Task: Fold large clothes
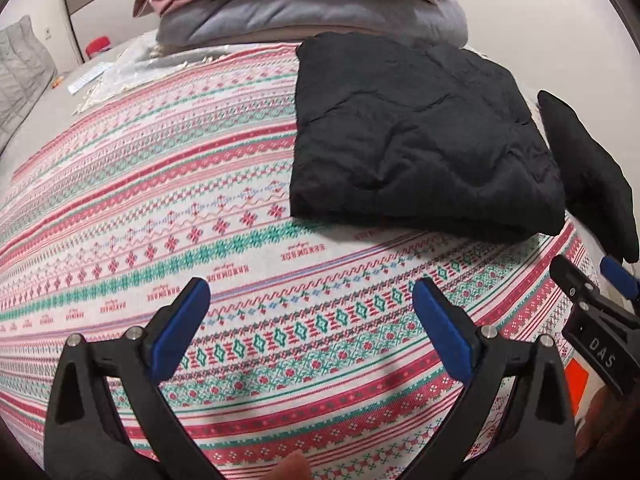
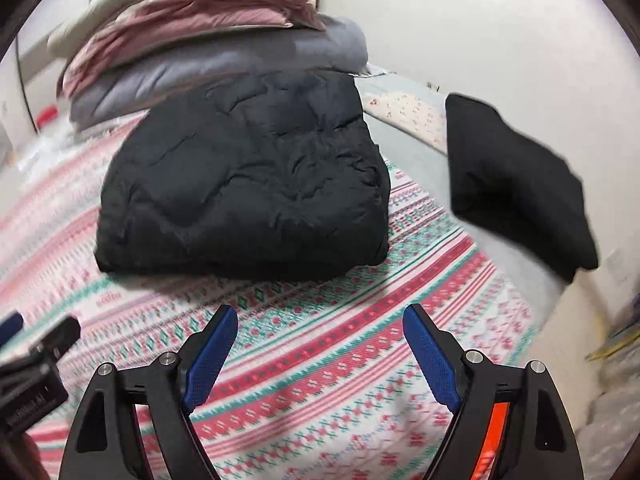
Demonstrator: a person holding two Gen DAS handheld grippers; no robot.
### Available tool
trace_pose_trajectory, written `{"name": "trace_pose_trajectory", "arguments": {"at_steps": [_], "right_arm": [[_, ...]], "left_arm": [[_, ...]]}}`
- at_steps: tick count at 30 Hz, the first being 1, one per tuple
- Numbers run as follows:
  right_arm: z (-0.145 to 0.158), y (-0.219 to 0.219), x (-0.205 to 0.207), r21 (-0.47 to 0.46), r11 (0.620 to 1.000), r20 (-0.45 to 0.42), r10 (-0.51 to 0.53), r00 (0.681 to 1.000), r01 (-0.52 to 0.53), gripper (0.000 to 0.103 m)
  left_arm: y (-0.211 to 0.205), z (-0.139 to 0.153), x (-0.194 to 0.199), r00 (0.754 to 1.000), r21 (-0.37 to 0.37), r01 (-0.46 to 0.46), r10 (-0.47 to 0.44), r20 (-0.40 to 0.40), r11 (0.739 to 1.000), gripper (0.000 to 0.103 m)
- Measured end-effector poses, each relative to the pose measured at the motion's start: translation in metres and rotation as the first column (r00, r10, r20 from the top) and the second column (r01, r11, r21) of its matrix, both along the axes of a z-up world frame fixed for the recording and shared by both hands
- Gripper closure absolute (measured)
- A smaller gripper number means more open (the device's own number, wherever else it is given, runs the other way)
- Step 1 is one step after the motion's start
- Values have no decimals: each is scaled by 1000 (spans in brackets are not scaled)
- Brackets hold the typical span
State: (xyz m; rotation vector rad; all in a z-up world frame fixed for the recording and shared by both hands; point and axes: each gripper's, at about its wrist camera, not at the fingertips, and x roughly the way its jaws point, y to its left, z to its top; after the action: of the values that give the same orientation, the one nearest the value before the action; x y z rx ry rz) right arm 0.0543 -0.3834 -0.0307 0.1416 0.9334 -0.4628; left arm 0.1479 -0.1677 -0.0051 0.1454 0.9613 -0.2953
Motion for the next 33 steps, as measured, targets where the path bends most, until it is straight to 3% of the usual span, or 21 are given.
{"name": "trace_pose_trajectory", "arguments": {"at_steps": [3,11,33], "right_arm": [[8,4,-2,3,1000,32,21,999,-21,17],[11,-2,-3,39,999,54,-7,999,5,17],[-4,-13,1,66,998,17,-17,1000,16,17]], "left_arm": [[0,2,-1,999,31,-8,7,31,999,2],[1,-6,2,1000,21,-2,2,-6,1000,2],[-7,-8,-3,1000,16,22,-22,-19,1000,2]]}}
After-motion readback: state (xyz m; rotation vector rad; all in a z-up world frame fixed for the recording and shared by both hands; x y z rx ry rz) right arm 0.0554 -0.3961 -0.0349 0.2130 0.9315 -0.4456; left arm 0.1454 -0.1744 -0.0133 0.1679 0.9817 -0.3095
